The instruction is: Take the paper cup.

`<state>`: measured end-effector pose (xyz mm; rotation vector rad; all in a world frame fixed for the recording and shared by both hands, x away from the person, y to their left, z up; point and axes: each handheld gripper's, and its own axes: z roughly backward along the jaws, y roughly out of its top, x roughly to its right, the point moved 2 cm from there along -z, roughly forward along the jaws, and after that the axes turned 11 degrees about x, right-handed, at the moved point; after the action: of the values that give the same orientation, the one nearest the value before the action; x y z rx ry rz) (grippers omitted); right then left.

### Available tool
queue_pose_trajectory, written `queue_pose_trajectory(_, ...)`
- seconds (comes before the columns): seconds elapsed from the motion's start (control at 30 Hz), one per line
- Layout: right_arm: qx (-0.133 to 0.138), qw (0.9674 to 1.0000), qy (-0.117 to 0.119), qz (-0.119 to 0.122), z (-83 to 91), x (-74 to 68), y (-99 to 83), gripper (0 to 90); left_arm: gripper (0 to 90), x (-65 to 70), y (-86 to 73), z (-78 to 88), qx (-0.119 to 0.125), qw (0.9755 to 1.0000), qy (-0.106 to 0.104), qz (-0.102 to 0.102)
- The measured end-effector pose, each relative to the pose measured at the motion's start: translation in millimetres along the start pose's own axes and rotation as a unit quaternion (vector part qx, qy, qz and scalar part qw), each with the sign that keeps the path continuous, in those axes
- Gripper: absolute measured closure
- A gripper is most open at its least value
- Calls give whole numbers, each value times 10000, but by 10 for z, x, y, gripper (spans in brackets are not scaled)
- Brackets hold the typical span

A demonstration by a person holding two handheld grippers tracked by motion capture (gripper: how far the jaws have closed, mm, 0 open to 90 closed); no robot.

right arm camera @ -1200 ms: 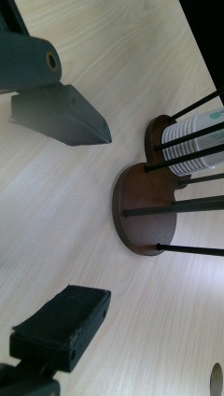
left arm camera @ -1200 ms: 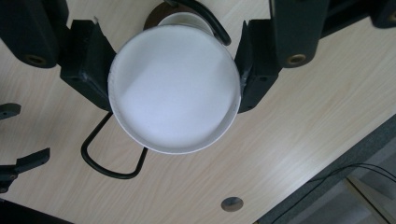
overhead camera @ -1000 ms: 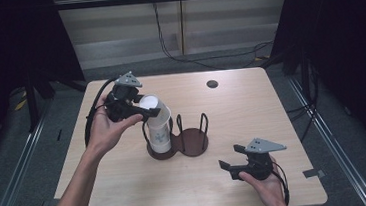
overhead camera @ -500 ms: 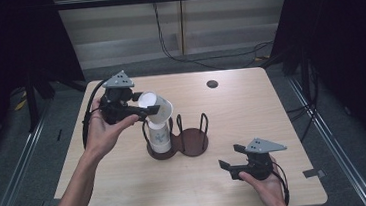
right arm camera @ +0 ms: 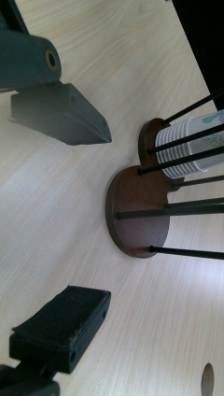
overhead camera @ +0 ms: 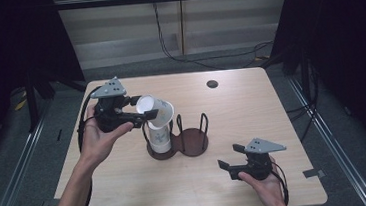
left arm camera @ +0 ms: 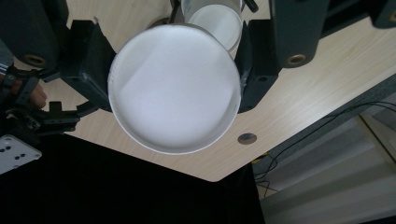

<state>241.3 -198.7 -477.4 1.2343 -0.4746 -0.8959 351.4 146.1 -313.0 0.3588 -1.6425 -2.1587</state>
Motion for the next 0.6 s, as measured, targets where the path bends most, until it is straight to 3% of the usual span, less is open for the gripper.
queue_pose_trajectory(0.5, 77, 9997, 219, 64, -12, -54, 40, 154, 372, 138, -166, 78, 111, 9993, -356, 79)
queue_pose_trajectory(0.6, 92, 9994, 310, 113, -16, -75, 62, 150, 372, 195, -194, 68, 81, 9990, -431, 7)
